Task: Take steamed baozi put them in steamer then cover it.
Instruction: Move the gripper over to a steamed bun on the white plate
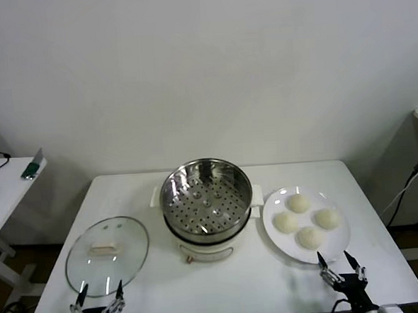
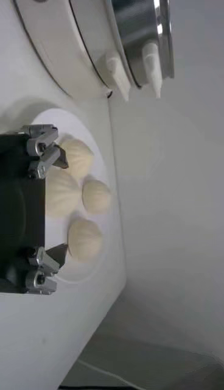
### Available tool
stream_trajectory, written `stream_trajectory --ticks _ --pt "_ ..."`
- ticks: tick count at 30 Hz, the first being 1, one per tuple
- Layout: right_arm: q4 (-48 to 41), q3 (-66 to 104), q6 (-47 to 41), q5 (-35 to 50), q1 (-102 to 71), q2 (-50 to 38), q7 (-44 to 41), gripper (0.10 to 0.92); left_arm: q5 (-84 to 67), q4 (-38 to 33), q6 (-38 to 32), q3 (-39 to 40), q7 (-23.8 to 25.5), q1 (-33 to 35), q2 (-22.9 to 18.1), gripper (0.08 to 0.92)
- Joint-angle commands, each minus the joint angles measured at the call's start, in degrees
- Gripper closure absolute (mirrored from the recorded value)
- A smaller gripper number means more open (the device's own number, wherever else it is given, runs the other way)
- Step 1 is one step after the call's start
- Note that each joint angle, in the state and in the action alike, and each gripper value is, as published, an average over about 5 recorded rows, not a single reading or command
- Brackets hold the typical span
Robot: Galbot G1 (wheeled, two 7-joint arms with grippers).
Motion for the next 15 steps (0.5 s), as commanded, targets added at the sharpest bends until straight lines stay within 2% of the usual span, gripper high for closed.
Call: stream_trajectory --ticks 1,4,9,12,15 --pt "1.4 -0.4 -17.6 -1.9 18.1 -6.7 3.2 0.203 0.0 -0.2 0.2 0.0 0.0 0.0 0.0 0.177" --pt "-2.1 -5.7 -22.5 -4.2 29.6 -13.7 -0.6 0.203 0.1 -0.3 0.4 0.1 0.0 -0.3 0.2 0.177" --pt "-12.4 -28.5 -29.9 -8.8 56.0 -28.7 -17.7 0.203 0.5 -0.4 0.0 0.5 0.0 -0.4 0.4 0.177" --pt "-20.3 -44.6 -26.8 -16.8 72.5 -34.1 -32.2 0.203 0.8 -0.5 -0.5 0.6 -0.1 -0.3 0.4 0.177" --pt "-28.5 -61.0 -18.7 -26.0 87.7 -36.0 -46.4 0.203 1.0 -0.7 -0.7 0.8 -0.1 -0.1 0.2 0.177"
